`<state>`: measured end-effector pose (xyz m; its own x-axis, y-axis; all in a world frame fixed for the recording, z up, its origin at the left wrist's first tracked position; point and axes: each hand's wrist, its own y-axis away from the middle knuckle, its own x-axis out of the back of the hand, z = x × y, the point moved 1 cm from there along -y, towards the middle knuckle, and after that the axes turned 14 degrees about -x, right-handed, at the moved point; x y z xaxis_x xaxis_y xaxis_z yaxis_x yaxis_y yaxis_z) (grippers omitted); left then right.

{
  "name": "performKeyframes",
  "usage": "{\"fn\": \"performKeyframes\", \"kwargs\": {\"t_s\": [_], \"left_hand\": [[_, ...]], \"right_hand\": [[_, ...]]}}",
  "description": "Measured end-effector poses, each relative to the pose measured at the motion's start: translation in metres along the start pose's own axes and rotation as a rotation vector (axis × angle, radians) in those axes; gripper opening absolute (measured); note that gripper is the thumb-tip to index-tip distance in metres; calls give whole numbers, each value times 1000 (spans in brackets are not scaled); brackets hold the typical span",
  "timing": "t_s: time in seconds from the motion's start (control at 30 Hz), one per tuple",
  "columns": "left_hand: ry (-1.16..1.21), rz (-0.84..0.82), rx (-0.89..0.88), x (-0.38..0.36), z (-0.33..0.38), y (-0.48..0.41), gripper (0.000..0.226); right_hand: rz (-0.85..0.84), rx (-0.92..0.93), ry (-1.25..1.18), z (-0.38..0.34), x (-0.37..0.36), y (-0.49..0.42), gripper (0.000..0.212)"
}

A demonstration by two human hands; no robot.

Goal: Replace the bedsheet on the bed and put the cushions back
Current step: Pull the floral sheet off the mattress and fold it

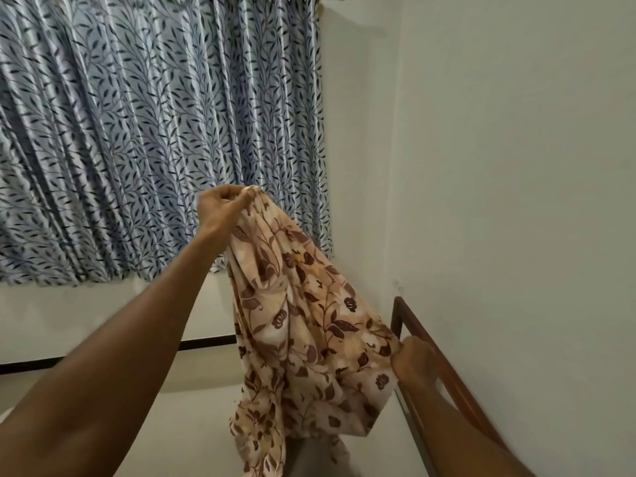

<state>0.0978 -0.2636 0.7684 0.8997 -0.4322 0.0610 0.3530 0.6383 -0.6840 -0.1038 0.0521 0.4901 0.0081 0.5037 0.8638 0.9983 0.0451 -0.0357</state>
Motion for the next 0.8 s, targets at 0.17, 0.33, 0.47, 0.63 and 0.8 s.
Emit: {"fn": "performKeyframes", "kwargs": {"t_s": [0.17, 0.33, 0.47, 0.63, 0.8], "left_hand": [[-47, 182, -42, 10, -3, -11, 25], [-111, 303, -83, 13, -5, -17, 26], [-142, 399, -111, 22, -3, -23, 23], [-224, 377, -156, 33, 2, -29, 24], [-355, 284, -150, 38, -5, -35, 27]], "right_hand": [[-69, -67, -4, 15, -2, 0, 20], [1, -56, -21, 5, 12, -9, 26], [76, -39, 210, 8, 21, -26, 29], [-100, -311, -119, 17, 17, -47, 43], [-417, -515, -719, -21, 34, -51, 37]]}}
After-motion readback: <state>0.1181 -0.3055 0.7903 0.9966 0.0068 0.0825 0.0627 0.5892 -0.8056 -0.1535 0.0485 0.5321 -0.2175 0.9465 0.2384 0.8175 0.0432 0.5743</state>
